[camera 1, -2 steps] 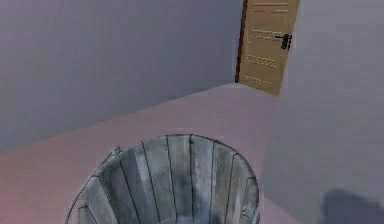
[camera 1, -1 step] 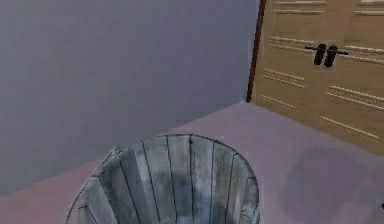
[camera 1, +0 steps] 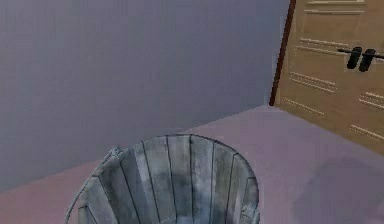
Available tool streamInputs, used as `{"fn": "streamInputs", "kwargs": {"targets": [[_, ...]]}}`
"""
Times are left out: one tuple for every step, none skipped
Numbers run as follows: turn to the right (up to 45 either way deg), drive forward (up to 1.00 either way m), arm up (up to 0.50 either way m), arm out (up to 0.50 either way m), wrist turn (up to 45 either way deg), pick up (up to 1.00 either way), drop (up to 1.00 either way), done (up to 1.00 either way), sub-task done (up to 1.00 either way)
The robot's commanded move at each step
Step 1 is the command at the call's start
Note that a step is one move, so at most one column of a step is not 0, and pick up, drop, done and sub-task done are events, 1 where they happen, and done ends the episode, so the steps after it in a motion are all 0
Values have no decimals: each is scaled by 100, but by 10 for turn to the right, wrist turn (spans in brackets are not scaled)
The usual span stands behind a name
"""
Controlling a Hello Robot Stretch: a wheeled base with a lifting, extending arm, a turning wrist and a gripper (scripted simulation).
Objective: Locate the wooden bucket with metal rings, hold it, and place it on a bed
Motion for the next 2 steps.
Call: {"fn": "streamInputs", "kwargs": {"targets": [[0, 15, 0, 0, 0, 0, 0, 0, 0], [120, 0, 0, 0, 0, 0, 0, 0, 0]]}}
